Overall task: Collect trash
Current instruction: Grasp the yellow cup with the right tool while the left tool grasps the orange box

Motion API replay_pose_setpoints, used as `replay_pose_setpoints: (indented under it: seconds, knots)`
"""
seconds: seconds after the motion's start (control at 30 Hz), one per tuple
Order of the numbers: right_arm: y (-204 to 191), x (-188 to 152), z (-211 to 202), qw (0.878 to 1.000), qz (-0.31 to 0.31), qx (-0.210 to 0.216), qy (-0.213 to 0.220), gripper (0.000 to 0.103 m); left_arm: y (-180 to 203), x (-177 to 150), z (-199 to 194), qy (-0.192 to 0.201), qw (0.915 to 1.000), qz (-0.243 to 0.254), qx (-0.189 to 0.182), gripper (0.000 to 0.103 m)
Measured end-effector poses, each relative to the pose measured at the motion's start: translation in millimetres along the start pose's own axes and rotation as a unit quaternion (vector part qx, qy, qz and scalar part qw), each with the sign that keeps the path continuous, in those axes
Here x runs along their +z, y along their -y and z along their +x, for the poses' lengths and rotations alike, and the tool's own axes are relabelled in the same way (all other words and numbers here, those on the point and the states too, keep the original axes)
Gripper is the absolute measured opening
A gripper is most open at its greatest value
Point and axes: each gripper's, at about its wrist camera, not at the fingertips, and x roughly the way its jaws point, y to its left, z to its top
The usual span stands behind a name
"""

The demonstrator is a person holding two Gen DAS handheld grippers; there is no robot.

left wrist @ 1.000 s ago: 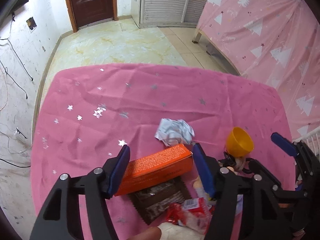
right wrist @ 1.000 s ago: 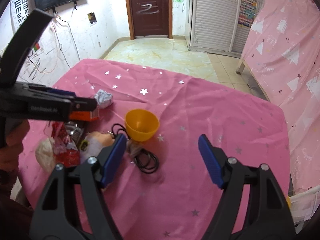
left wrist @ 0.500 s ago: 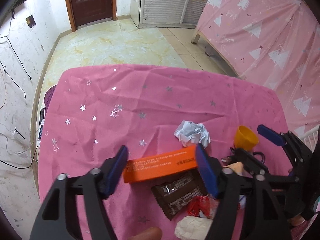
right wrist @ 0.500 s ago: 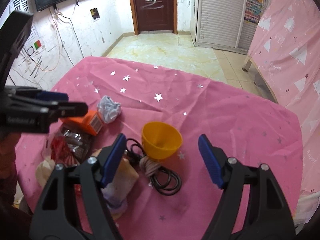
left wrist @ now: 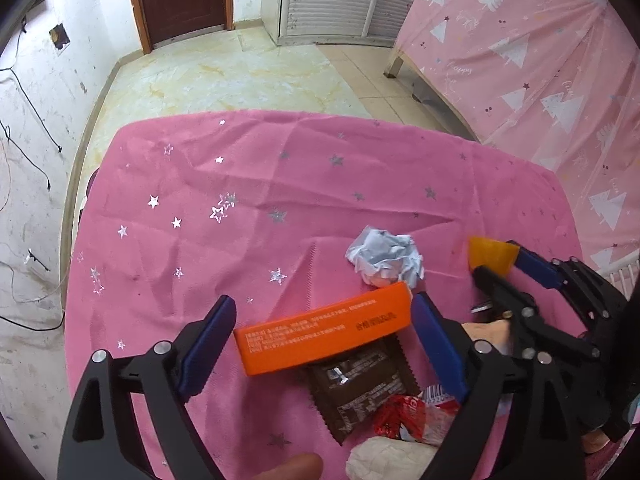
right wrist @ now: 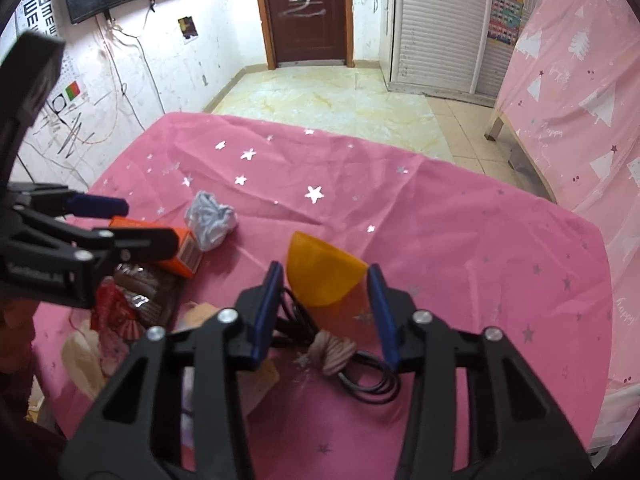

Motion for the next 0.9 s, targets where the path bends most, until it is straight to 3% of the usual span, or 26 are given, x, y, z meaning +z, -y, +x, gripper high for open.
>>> replay_pose_setpoints:
  seconds: [0.3,0.37,0.53,0.9]
  knots:
    - [9.5,-0.3,-8.0,1.0,0.015,-0.006,0.02,0.04,-0.4,1.8,3.5,-0.001,0.9999,-0.005,-0.011,0.081]
    - [9.4,0.1,-9.2,1.0,0.017,-0.007,0.024,0.04,0.9,0.9,3.8,0.003,0.9998,-0.008,-0.016,0.078]
    - [11.6,-1.1,-16.2,0.999,0.019,-0.008,0.035,0.04,5.1,0.1,-7.9,0.023,0.9996,-0.01,-0.015,0.055]
    - [8.9,6.3,-6.0,1.0,0.012,-0.001,0.016,0.036,27.5,-3.3,-15.3,0.029,0.9991,0.016,-0.026,0.046]
